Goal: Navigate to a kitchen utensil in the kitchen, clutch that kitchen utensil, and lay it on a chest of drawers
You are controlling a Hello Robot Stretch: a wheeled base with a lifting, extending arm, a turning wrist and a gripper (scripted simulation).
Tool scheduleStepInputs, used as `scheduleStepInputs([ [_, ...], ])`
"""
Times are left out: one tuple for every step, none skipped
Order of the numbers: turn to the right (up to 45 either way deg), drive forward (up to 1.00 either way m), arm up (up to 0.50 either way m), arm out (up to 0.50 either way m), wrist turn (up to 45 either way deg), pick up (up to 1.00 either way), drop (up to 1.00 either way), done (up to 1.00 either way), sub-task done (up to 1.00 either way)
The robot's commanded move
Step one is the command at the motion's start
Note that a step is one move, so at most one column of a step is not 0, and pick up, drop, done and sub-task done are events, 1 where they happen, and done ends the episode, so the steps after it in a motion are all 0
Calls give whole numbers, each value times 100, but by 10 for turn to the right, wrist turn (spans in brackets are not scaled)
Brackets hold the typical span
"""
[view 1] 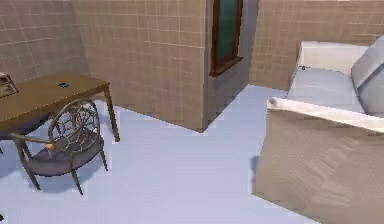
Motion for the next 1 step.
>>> scheduleStepInputs([
  [-450, 0, 0, 0, 0, 0, 0, 0, 0],
])
